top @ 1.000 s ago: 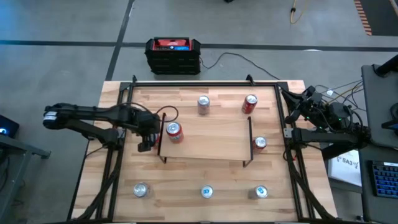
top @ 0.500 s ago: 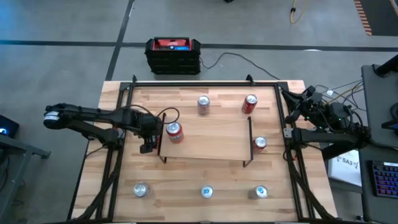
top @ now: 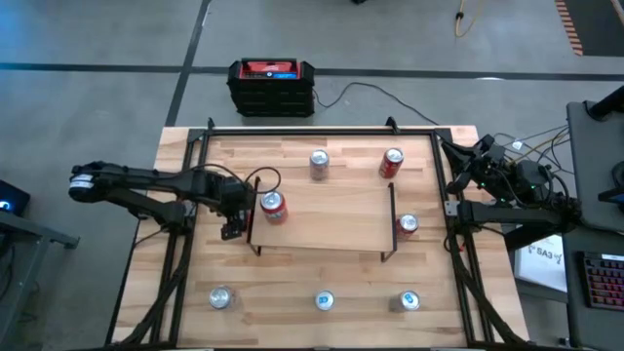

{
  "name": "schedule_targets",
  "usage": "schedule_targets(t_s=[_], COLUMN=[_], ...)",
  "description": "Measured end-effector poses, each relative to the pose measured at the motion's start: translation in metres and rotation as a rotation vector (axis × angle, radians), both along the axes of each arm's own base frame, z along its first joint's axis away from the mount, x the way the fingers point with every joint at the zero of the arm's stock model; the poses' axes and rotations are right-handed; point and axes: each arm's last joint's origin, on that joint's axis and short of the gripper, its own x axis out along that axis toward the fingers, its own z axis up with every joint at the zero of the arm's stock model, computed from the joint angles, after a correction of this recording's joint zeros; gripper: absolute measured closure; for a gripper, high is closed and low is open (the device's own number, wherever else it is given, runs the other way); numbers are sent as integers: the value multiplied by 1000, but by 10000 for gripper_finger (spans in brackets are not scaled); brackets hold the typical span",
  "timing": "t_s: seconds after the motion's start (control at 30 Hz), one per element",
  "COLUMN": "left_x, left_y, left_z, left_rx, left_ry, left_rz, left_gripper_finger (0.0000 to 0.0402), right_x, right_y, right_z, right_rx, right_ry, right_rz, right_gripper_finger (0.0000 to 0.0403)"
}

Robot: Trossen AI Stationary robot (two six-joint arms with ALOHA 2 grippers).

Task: Place canned beverage on shelf
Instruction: Put the orange soda can on the shelf

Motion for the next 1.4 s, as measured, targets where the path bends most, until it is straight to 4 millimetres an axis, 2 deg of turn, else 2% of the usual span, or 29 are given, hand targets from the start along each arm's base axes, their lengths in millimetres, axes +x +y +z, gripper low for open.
schedule_targets(t_s=[0.23,0.53,0.83,1.0,1.4], left_x=[-4,-8,-26,-30,-18], left_y=[0,-6,-22,-36,-73], left_z=[24,85,137,154,168], left_rx=[-10,-27,-81,-135,-201], left_ry=[50,-7,-49,-110,-105], left_rz=[64,110,219,257,248], left_gripper_finger=[118,118,118,118,118], right_x=[0,0,0,0,0], right_y=[0,0,0,0,0], right_z=[0,0,0,0,0], right_rx=[0,0,0,0,0], right_ry=[1,1,0,0,1], right_rz=[0,0,0,-1,0], right_gripper_finger=[380,380,380,380,380])
